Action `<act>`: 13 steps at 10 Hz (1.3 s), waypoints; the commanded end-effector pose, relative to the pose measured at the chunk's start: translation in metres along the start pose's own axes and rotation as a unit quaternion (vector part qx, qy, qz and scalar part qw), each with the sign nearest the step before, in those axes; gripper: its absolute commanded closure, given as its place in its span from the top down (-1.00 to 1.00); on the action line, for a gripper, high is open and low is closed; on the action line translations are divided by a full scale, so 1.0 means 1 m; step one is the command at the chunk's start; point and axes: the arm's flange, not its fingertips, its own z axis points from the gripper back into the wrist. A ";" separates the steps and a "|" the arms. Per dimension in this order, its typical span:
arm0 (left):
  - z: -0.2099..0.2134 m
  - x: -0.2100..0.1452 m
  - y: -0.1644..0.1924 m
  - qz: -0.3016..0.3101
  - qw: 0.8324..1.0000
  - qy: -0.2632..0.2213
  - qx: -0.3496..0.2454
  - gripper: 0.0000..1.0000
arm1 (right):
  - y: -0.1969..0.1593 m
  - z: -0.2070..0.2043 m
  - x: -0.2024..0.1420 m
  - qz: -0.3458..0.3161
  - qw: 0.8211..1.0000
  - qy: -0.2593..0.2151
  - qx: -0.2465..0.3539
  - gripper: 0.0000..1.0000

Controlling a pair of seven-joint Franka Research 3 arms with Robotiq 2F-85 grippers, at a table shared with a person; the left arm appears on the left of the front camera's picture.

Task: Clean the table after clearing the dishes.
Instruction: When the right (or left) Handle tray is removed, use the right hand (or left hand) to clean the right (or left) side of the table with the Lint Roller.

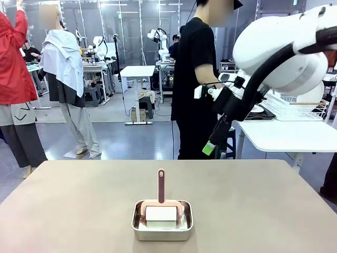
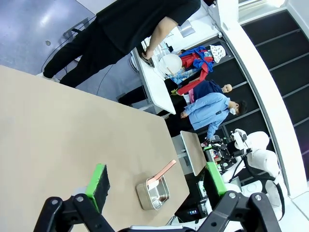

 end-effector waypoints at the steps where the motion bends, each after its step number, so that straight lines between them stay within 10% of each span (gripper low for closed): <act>1: 0.001 0.001 -0.002 0.001 1.000 -0.005 -0.010 1.00 | -0.014 0.005 -0.015 0.017 1.000 -0.007 -0.018 1.00; 7: 0.001 0.001 -0.002 0.001 1.000 -0.005 -0.010 1.00 | -0.004 -0.002 -0.002 0.009 1.000 -0.001 -0.005 1.00; 13: 0.001 0.001 -0.002 0.001 1.000 -0.005 -0.010 1.00 | -0.034 -0.081 0.091 0.208 0.973 0.052 0.085 1.00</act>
